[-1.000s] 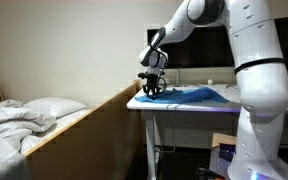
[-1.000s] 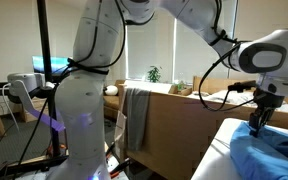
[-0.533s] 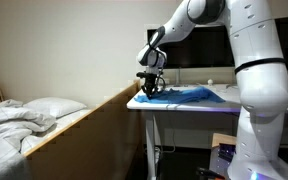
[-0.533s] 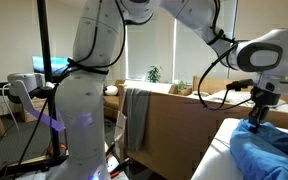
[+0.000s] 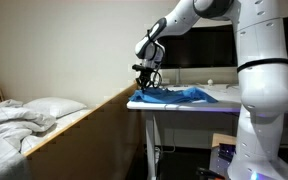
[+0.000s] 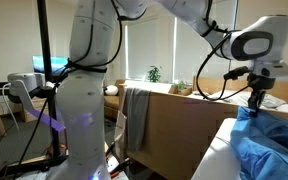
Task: Hang the blue shirt on the wooden object
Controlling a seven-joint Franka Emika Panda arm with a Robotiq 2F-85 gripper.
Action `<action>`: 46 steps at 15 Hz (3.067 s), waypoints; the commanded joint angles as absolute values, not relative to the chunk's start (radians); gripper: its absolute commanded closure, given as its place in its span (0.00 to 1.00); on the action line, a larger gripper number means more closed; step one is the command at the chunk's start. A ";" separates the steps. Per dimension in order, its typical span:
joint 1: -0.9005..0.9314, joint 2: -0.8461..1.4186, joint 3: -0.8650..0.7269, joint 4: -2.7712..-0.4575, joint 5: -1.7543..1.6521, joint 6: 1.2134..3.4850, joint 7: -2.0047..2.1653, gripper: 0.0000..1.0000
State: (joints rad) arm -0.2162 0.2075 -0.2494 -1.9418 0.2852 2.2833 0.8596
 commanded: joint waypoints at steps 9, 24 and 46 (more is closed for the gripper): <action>-0.142 -0.080 -0.184 -2.046 0.048 2.355 0.895 0.98; -0.117 -0.178 -0.041 -1.842 -0.061 2.126 0.643 0.98; 0.166 0.466 0.004 -1.011 -0.394 1.901 0.926 0.98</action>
